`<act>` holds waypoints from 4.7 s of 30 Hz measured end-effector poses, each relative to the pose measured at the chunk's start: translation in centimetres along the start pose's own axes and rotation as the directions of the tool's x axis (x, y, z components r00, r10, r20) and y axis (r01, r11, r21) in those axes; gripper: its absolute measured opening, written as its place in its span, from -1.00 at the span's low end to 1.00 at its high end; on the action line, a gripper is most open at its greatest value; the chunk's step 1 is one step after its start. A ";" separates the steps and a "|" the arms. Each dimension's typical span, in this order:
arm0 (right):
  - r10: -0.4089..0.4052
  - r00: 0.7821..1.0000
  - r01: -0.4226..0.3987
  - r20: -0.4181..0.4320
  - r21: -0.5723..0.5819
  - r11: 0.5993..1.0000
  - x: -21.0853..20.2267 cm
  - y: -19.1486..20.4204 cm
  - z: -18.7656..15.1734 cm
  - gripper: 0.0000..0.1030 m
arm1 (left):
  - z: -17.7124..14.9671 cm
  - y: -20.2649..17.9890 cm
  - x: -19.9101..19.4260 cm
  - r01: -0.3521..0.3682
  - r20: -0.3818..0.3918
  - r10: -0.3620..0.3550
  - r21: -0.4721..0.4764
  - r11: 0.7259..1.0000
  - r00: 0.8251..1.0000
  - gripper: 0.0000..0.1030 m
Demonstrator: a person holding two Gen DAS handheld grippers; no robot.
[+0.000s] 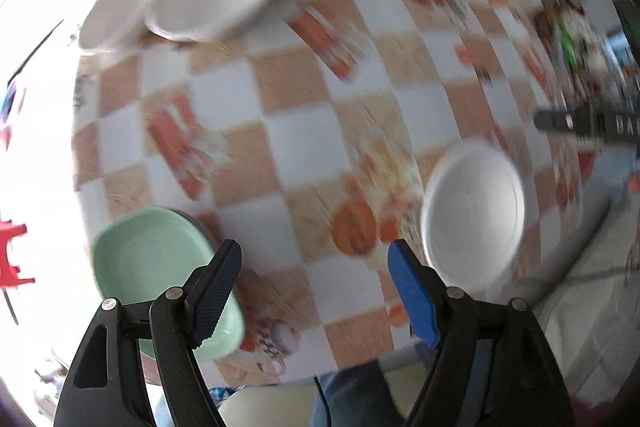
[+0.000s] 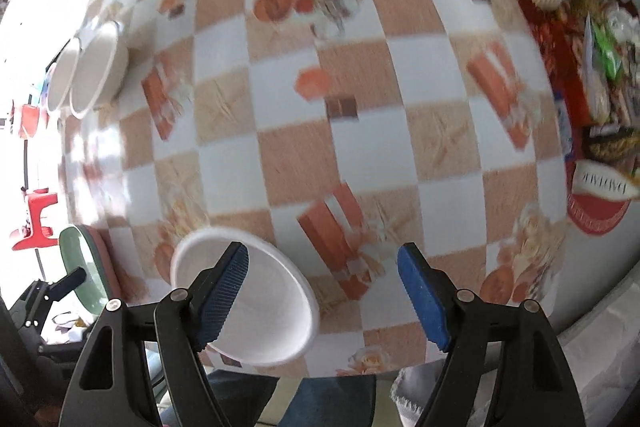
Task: Organize plates and bowls
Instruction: 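Move the right gripper to the rim of a second white bowl, then close the right gripper on the second white bowl rim, then lift the second bowl with the right gripper and carry it over the first bowl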
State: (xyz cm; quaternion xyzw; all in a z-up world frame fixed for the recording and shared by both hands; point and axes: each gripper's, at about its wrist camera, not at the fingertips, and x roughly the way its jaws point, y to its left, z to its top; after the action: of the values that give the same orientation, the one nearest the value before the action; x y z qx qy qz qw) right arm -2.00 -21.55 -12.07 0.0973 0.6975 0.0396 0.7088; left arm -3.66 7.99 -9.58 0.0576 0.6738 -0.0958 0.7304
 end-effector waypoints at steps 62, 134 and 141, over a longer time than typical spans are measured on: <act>0.080 0.971 -0.165 -0.224 -0.393 0.904 12.5 19.3 15.1 -0.71 | 17.0 6.8 9.7 -0.060 -0.023 0.056 -0.503 0.862 0.998 -0.56; 0.126 0.961 -0.124 -0.247 0.026 0.992 8.2 0.2 -6.3 -0.68 | 2.5 -14.1 7.8 0.059 -0.204 -0.019 0.189 0.980 0.979 -0.47; 0.118 0.964 -0.115 -0.240 0.025 0.993 7.2 -0.8 -6.3 -0.68 | 2.7 -12.7 7.1 0.046 -0.191 -0.013 0.168 0.985 0.981 0.08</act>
State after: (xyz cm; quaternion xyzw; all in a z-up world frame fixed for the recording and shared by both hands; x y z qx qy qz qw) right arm -8.18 -20.42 -19.33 0.1365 0.7717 0.0888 0.6147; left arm -3.32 -5.44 -15.88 0.1190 0.7303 -0.1585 0.6538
